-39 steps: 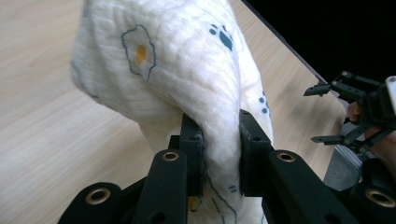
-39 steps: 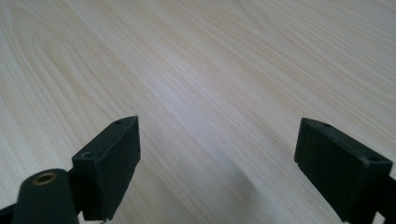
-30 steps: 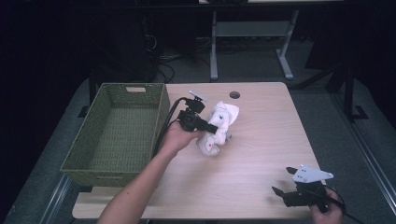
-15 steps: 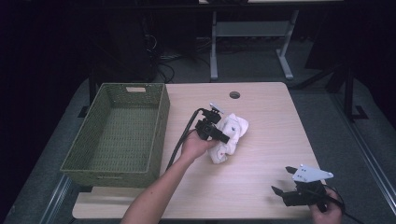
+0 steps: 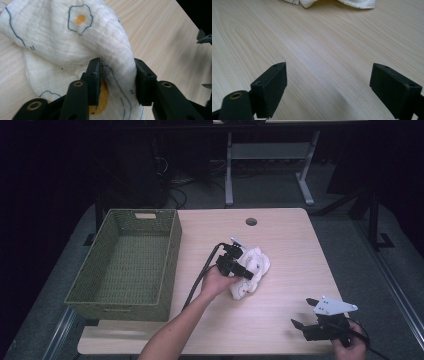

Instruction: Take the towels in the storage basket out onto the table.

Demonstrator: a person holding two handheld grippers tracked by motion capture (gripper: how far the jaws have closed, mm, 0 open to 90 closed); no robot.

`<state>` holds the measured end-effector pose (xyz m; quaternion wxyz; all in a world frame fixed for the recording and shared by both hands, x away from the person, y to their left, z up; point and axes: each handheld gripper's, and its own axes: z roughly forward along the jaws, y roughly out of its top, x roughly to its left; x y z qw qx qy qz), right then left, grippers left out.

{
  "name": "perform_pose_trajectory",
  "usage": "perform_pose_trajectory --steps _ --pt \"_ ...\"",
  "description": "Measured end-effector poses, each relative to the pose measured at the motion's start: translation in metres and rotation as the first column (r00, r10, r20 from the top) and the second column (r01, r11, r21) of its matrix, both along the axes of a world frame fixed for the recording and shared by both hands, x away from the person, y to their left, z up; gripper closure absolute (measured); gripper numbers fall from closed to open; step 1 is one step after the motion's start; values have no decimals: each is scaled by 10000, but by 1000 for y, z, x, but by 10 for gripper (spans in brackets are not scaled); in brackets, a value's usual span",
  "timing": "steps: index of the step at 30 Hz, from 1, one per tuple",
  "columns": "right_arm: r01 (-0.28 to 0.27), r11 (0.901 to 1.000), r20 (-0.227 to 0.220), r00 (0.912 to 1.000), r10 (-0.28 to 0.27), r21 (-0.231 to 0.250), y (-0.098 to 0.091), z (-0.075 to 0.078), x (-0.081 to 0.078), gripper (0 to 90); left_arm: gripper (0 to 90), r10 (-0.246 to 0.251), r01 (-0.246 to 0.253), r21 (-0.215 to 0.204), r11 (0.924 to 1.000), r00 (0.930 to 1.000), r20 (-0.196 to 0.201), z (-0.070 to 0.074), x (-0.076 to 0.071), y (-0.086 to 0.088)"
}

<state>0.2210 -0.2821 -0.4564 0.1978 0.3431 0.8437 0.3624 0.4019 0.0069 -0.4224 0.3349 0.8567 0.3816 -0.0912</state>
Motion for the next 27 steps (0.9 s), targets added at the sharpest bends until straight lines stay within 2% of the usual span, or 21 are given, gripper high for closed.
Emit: perform_pose_trajectory --steps 1,3,4,8,13,16,19,20,21,27 --pt "0 10000 0 10000 0 0 0 0 0 140 581 0 0 0 10000 10000 0 0 0 0" --pt "22 10000 -41 10000 -22 -16 0 0 0 140 568 -167 163 -373 9992 9998 -105 2 -1 2" --pt "-11 10000 -20 10000 10 -73 0 0 1 140 535 -340 339 -462 9984 9994 -24 4 -4 4" --pt "-15 10000 -45 10000 14 -63 1 -1 0 140 513 -504 511 -265 9983 9984 251 5 -9 5" --pt "24 10000 -58 10000 -24 -61 0 -1 0 140 474 -435 461 -642 9969 9982 415 8 -15 11" --pt "-39 9999 -3 10000 39 -135 -2 -2 1 140 440 -433 470 -588 9972 9971 625 11 -18 15" --pt "18 10000 -27 10000 -18 -92 -3 -2 1 140 440 -404 450 -711 9965 9971 647 13 -19 17" --pt "-18 9999 -39 10000 17 -162 -4 -2 1 140 470 -547 600 -917 9940 9968 589 14 -19 20" --pt "-16 9998 -32 10000 16 -176 -4 -3 0 140 483 -547 600 -917 9940 9968 589 14 -19 20" --pt "28 9999 -16 10000 -29 -120 -8 -2 -1 140 433 -449 512 -927 9944 9966 693 14 -18 21"
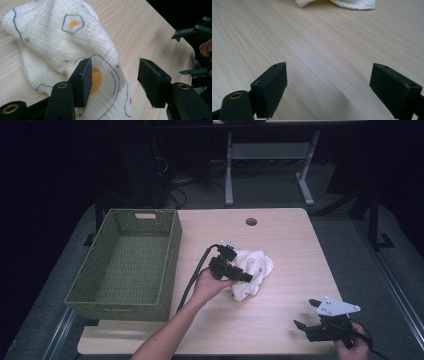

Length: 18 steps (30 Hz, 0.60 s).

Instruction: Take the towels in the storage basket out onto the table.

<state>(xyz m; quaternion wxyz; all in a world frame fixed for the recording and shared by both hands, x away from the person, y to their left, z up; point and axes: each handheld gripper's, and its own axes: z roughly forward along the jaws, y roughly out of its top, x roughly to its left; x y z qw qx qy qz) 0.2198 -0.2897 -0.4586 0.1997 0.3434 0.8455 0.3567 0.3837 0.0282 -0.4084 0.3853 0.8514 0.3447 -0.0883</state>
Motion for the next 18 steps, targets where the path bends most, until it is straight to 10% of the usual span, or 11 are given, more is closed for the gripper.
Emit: perform_pose_trajectory --steps 18 --pt "47 10000 -164 9999 -48 -73 4 -3 2 140 364 -12 25 -221 9998 9984 563 11 -23 22"
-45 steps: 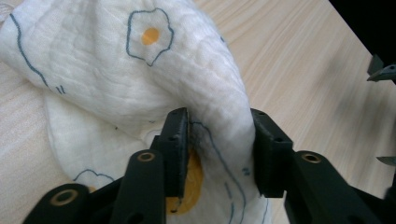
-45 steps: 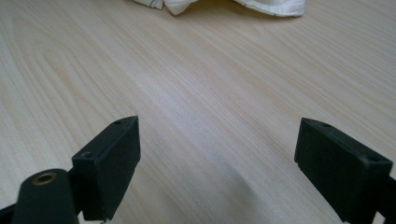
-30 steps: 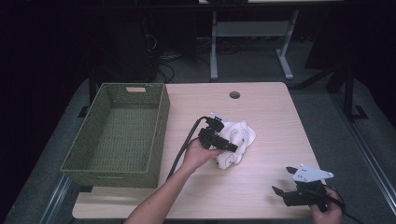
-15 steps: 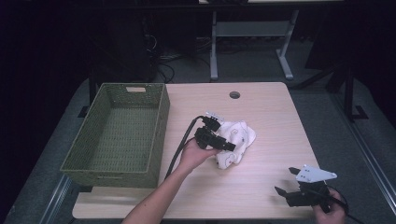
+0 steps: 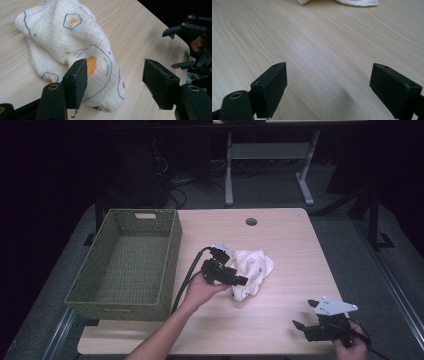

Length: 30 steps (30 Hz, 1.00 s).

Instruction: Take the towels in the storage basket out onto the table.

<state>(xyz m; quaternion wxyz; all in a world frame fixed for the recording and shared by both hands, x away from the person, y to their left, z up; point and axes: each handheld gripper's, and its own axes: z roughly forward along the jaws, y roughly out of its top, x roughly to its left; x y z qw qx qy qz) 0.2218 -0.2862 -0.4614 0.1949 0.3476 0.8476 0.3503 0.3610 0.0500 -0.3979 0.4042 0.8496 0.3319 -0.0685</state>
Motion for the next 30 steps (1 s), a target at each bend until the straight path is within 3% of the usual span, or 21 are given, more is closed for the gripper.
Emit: perform_pose_trajectory --steps 8,19,23,30 --pt "-95 9999 61 9999 95 -98 7 1 -1 140 315 122 -124 146 9998 9998 166 -9 -10 11" --pt "-65 9999 25 10000 66 -121 8 0 0 140 320 178 -172 -305 9994 9997 194 -14 -20 25" --pt "-64 9999 38 10000 64 -125 7 1 0 140 320 68 -65 -114 9999 9995 324 -17 -26 26" --pt "-88 9999 35 10000 89 -130 8 1 0 140 320 -4 10 -144 9999 9993 377 -22 -33 29"
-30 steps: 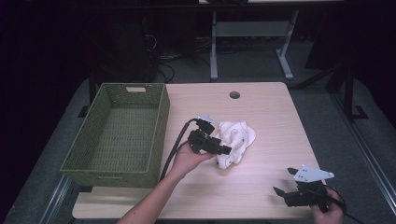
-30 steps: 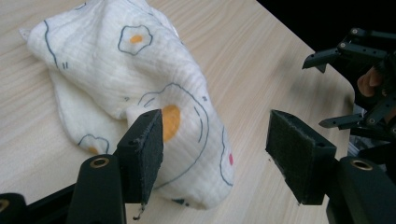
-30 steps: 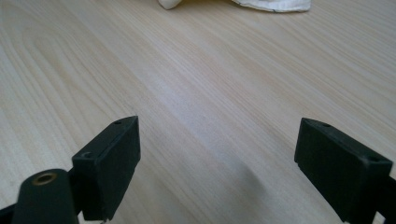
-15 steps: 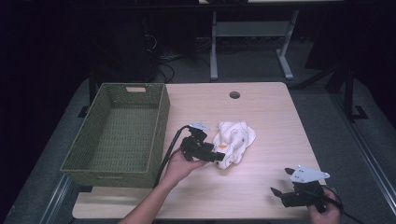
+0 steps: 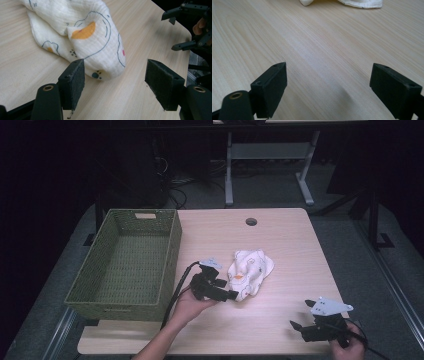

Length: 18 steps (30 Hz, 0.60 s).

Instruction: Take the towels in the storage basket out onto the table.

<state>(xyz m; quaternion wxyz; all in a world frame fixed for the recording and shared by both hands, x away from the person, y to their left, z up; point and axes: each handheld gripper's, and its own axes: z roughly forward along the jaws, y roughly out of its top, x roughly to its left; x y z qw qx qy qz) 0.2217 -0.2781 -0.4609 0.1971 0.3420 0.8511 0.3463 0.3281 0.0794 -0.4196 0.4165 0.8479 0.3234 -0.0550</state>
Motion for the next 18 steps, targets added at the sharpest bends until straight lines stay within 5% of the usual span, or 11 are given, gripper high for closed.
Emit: perform_pose_trajectory --steps 18 --pt "-64 9999 -28 10000 64 -118 4 -1 1 140 320 36 -36 -82 10000 10000 46 -14 -19 16"
